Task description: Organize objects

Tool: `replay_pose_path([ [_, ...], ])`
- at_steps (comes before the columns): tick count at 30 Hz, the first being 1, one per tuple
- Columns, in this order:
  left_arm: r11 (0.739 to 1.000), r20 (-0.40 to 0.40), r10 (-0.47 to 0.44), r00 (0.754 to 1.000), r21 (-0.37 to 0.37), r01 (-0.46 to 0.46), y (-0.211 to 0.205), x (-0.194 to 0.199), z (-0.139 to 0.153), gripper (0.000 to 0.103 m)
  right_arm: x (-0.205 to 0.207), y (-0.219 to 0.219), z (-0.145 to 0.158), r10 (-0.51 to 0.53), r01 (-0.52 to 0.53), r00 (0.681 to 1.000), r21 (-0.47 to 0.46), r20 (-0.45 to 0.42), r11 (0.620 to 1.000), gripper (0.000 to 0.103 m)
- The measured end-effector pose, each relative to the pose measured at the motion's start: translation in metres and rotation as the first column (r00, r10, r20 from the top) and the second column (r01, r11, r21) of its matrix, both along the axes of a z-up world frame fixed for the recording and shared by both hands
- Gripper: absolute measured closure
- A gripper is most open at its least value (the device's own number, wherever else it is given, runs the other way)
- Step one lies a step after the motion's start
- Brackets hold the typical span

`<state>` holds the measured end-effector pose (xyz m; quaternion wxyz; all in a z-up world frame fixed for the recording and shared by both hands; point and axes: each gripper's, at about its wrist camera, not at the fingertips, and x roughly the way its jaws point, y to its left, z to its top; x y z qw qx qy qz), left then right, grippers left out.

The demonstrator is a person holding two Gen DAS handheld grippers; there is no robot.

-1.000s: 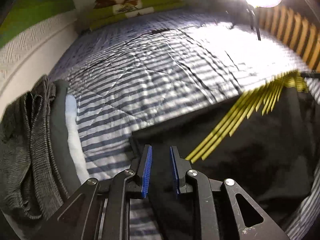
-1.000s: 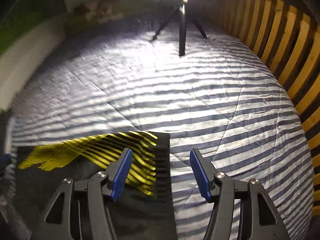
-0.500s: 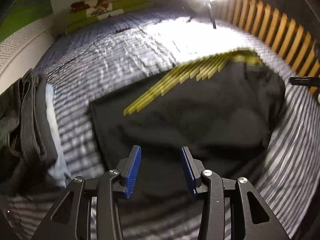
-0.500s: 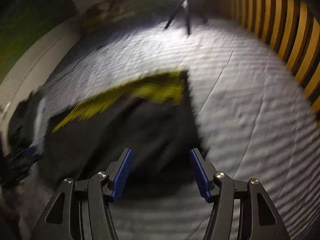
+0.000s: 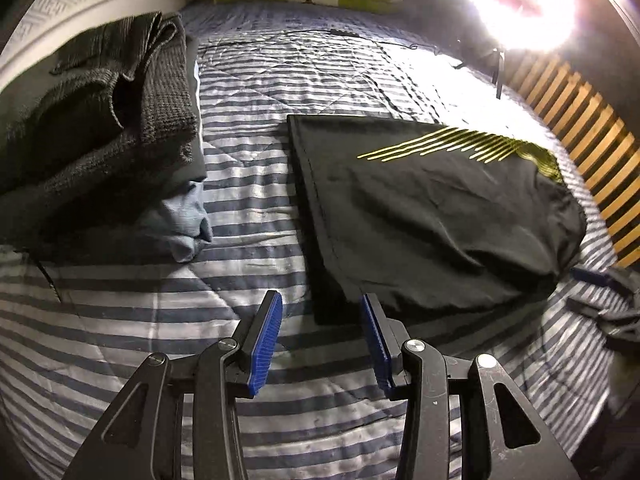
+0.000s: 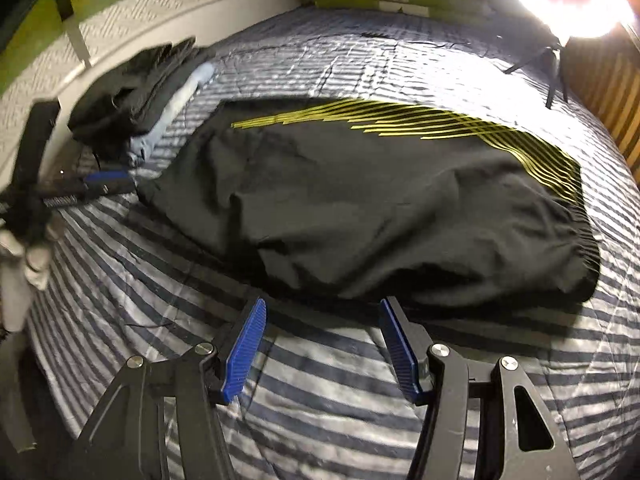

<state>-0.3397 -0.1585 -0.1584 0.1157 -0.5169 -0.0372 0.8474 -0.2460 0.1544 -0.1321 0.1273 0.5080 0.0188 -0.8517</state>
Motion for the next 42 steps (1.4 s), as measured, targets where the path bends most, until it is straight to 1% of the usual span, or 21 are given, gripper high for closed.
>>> replay_pose_path([
  [4, 0.998, 0.040, -0.036, 0.999, 0.051, 0.034, 0.013, -0.010, -0.010, 0.059, -0.006, -0.002, -0.012, -0.006, 0.006, 1.000, 0.043, 0.002, 0.999, 0.048],
  [5, 0.998, 0.053, -0.046, 0.998, 0.049, 0.043, 0.018, -0.013, -0.016, 0.068, -0.007, -0.002, -0.014, -0.008, 0.008, 1.000, 0.047, 0.006, 0.999, 0.048],
  [7, 0.999, 0.061, -0.043, 0.997, 0.026, 0.041, 0.023, -0.017, -0.023, 0.100, -0.008, -0.002, -0.016, -0.010, 0.010, 1.000, 0.060, 0.008, 0.998, 0.048],
  [8, 0.999, 0.057, -0.034, 0.998, 0.027, 0.032, 0.022, -0.018, -0.024, 0.100, -0.007, -0.001, -0.016, -0.009, 0.009, 1.000, 0.068, 0.006, 0.998, 0.052],
  [9, 0.999, 0.049, -0.026, 0.998, 0.038, 0.024, 0.021, -0.019, -0.023, 0.100, -0.008, -0.001, -0.017, -0.004, 0.004, 1.000, 0.079, 0.006, 0.997, 0.056],
  [10, 0.999, 0.032, -0.015, 0.999, 0.045, 0.014, 0.019, -0.020, -0.020, 0.100, -0.009, -0.002, -0.018, 0.002, -0.003, 1.000, 0.091, 0.010, 0.996, 0.068],
  [11, 0.999, 0.015, -0.007, 1.000, 0.045, 0.006, 0.018, -0.020, -0.016, 0.100, -0.011, -0.003, -0.020, 0.013, -0.015, 1.000, 0.104, 0.021, 0.994, 0.086],
  [12, 0.999, 0.001, -0.005, 1.000, 0.046, 0.005, 0.017, -0.019, -0.012, 0.100, -0.013, -0.005, -0.022, 0.023, -0.028, 0.999, 0.117, 0.038, 0.993, 0.094],
  [13, 0.999, -0.013, -0.002, 1.000, 0.046, 0.003, 0.015, -0.019, -0.008, 0.100, -0.014, -0.005, -0.023, 0.028, -0.034, 0.999, 0.120, 0.045, 0.992, 0.099],
  [15, 0.999, -0.028, -0.004, 1.000, 0.045, 0.005, 0.014, -0.024, -0.001, 0.100, -0.015, -0.005, -0.020, 0.029, -0.033, 0.999, 0.124, 0.037, 0.992, 0.102],
  [21, 0.999, -0.067, -0.011, 0.998, -0.031, 0.008, 0.014, -0.025, 0.006, 0.100, -0.018, 0.000, -0.013, 0.031, -0.032, 0.999, 0.093, 0.020, 0.995, 0.102],
  [23, 0.999, -0.025, -0.024, 0.999, -0.040, 0.023, 0.015, -0.025, -0.007, 0.100, -0.021, 0.001, -0.025, 0.031, -0.037, 0.996, 0.073, 0.081, 0.997, 0.102],
  [25, 0.996, 0.011, -0.050, 0.999, -0.079, 0.051, 0.018, -0.022, -0.017, 0.094, -0.015, 0.000, -0.030, 0.069, -0.077, 0.992, 0.074, 0.108, 0.994, 0.102],
  [27, 0.994, 0.010, -0.040, 0.999, -0.104, 0.041, 0.015, -0.018, -0.015, 0.081, -0.006, 0.005, -0.025, 0.078, -0.083, 0.992, 0.046, 0.101, 0.995, 0.100],
  [29, 0.997, -0.034, -0.012, 0.999, -0.083, 0.009, 0.007, -0.013, 0.001, 0.070, 0.007, 0.025, -0.013, 0.048, -0.047, 0.996, -0.018, 0.081, 0.999, 0.092],
  [30, 0.998, -0.041, -0.010, 0.999, -0.063, 0.008, 0.006, -0.011, 0.006, 0.070, 0.010, 0.032, -0.009, 0.027, -0.024, 0.997, -0.032, 0.076, 0.999, 0.090],
  [32, 0.999, -0.063, -0.044, 0.997, -0.018, 0.043, 0.011, -0.006, 0.021, 0.067, 0.017, 0.062, -0.002, -0.070, 0.077, 0.994, -0.091, 0.082, 0.993, 0.075],
  [35, 0.995, -0.112, -0.099, 0.989, -0.037, 0.095, 0.033, -0.006, 0.040, 0.066, 0.027, 0.105, -0.002, -0.243, 0.265, 0.962, -0.204, 0.125, 0.942, 0.064],
  [37, 0.991, -0.113, -0.136, 0.984, -0.023, 0.134, 0.052, -0.018, 0.047, 0.064, 0.035, 0.124, -0.010, -0.349, 0.385, 0.922, -0.302, 0.167, 0.872, 0.061],
  [40, 0.976, -0.104, -0.218, 0.970, -0.035, 0.215, 0.094, -0.050, 0.054, 0.055, 0.037, 0.122, -0.028, -0.408, 0.465, 0.885, -0.372, 0.223, 0.804, 0.060],
  [42, 0.963, -0.114, -0.266, 0.957, -0.073, 0.259, 0.125, -0.077, 0.061, 0.054, 0.033, 0.109, -0.042, -0.412, 0.486, 0.873, -0.410, 0.260, 0.772, 0.060],
])
